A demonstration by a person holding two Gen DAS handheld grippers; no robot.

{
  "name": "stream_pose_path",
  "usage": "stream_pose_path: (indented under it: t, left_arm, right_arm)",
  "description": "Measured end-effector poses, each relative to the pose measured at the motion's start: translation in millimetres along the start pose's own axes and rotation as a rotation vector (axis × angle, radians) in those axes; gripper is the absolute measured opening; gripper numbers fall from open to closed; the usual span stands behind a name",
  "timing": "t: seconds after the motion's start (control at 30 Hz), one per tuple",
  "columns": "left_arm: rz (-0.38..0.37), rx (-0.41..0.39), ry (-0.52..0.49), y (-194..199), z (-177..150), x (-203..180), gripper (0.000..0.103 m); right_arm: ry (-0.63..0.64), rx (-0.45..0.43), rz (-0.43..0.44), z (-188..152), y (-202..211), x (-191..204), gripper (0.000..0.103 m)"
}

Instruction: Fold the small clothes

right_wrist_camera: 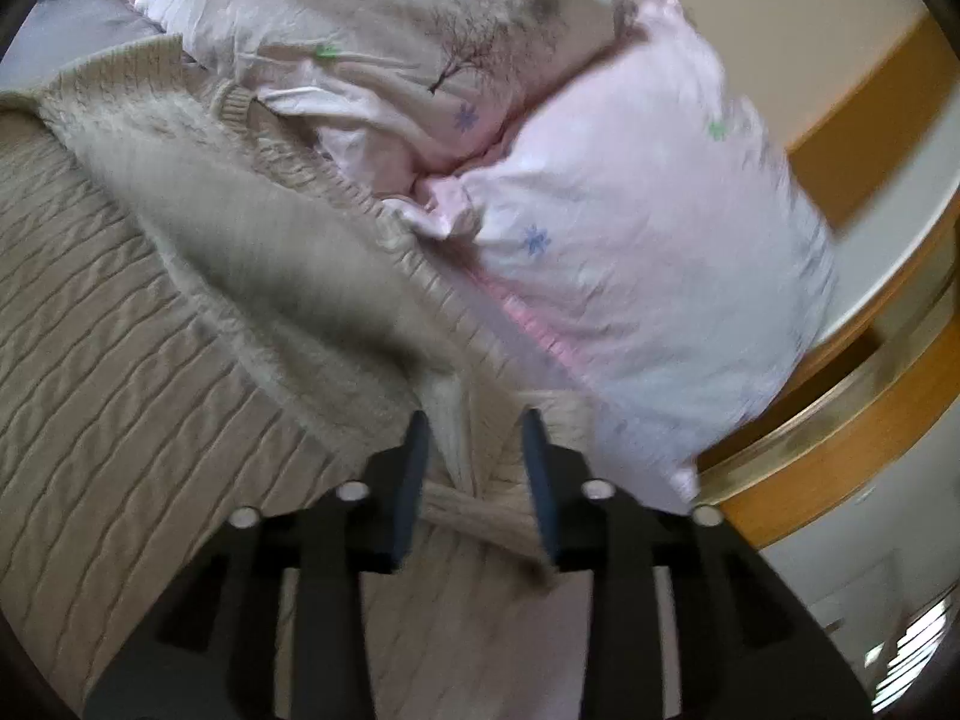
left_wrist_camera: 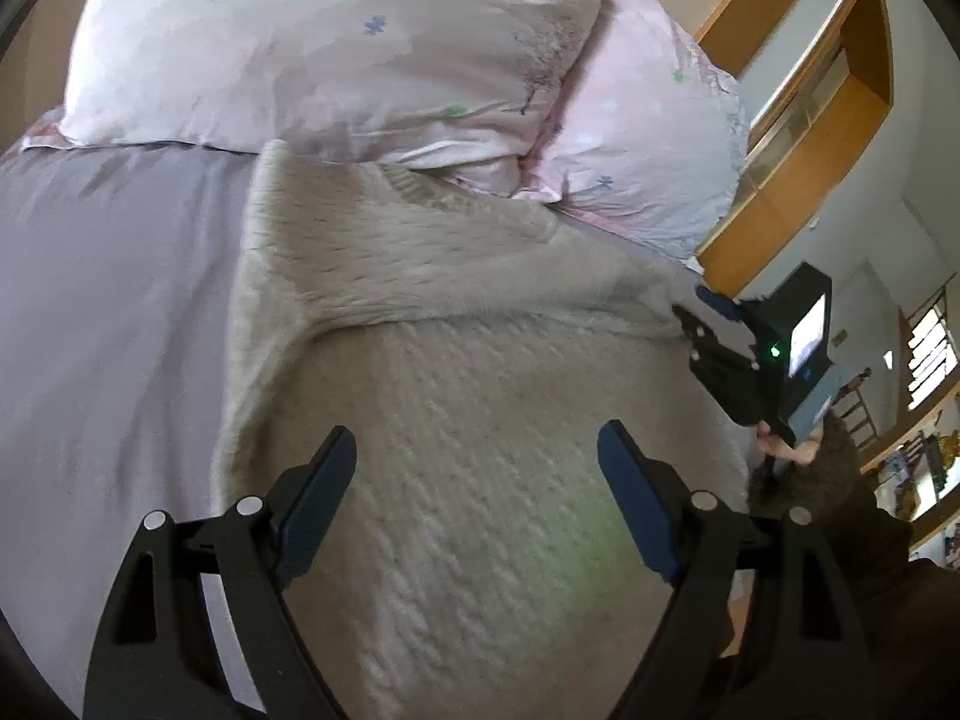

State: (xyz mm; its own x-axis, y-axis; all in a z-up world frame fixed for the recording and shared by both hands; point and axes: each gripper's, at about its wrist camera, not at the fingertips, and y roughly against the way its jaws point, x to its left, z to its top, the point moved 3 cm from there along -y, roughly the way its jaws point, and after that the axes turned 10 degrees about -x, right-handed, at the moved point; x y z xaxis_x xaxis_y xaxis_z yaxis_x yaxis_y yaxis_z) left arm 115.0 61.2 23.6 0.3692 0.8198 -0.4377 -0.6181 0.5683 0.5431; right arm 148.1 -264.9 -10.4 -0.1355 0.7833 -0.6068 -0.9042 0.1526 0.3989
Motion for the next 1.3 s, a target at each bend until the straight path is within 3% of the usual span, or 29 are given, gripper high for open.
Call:
stream_pose_path:
  t: [0.07, 0.17, 0.27, 0.37, 0.47, 0.57, 0.7, 0.77, 0.83, 0.87, 0.9, 0.97, 1.03, 1.07, 1.13, 1.2, 1.23, 1.3]
  left_arm:
    - [0.016, -0.007, -0.004, 7, 0, 5, 0.083]
    - [0.034, -0.02, -0.003, 13, 3, 10, 0.083]
    - [0.042, -0.026, 0.011, 14, 3, 13, 0.083]
    - [0.049, -0.018, 0.017, 13, 1, 15, 0.083]
    - [0.055, -0.011, 0.021, 13, -1, 17, 0.083]
    - [0.053, -0.013, 0.03, 13, 0, 19, 0.083]
    - [0.045, -0.007, 0.036, 9, -1, 18, 0.083]
    - [0.038, -0.005, 0.037, 8, -2, 17, 0.083]
    - [0.036, -0.007, 0.037, 9, -3, 15, 0.083]
    - [0.035, -0.008, 0.038, 9, -3, 16, 0.083]
    - [0.037, -0.009, 0.039, 10, -3, 16, 0.083]
    - [0.039, -0.013, 0.043, 11, -3, 18, 0.083]
    - [0.044, -0.014, 0.046, 13, -4, 21, 0.083]
    - [0.045, -0.015, 0.048, 13, -5, 23, 0.083]
    - [0.044, -0.014, 0.05, 15, -6, 25, 0.083]
    - [0.045, -0.013, 0.052, 19, -8, 28, 0.083]
    - [0.045, -0.013, 0.052, 21, -10, 29, 0.083]
    - [0.051, -0.012, 0.048, 27, -13, 31, 0.083]
  right_arm:
    - [-0.212, -0.023, 0.085, 1, 10, -31, 0.046]
    - [-0.534, -0.017, 0.198, 5, 6, -76, 0.043]
    - [-0.845, 0.075, 0.296, -4, -25, -107, 0.03]
    - [-1.182, 0.246, 0.469, -34, -63, -114, 0.03]
    - [-1.442, 0.323, 0.641, -55, -73, -102, 0.031]
    - [-1.568, 0.361, 0.728, -61, -75, -87, 0.05]
    - [-1.692, 0.413, 0.725, -67, -89, -79, 0.052]
    - [-1.732, 0.41, 0.672, -71, -99, -83, 0.051]
    - [-1.706, 0.383, 0.581, -71, -106, -86, 0.027]
    - [-1.642, 0.361, 0.53, -66, -109, -89, 0.007]
    - [-1.537, 0.3, 0.49, -54, -105, -92, 0.007]
    - [-1.412, 0.163, 0.468, -33, -86, -97, 0.007]
    - [-1.327, 0.091, 0.431, -23, -72, -105, 0.007]
    - [-1.282, 0.089, 0.398, -22, -67, -106, 0.008]
    - [-1.171, 0.234, 0.307, -35, -70, -99, 0.022]
    - [-1.147, 0.324, 0.256, -53, -68, -96, 0.025]
    - [-1.144, 0.311, 0.242, -57, -61, -100, 0.026]
    - [-1.132, 0.24, 0.191, -59, -43, -110, 0.047]
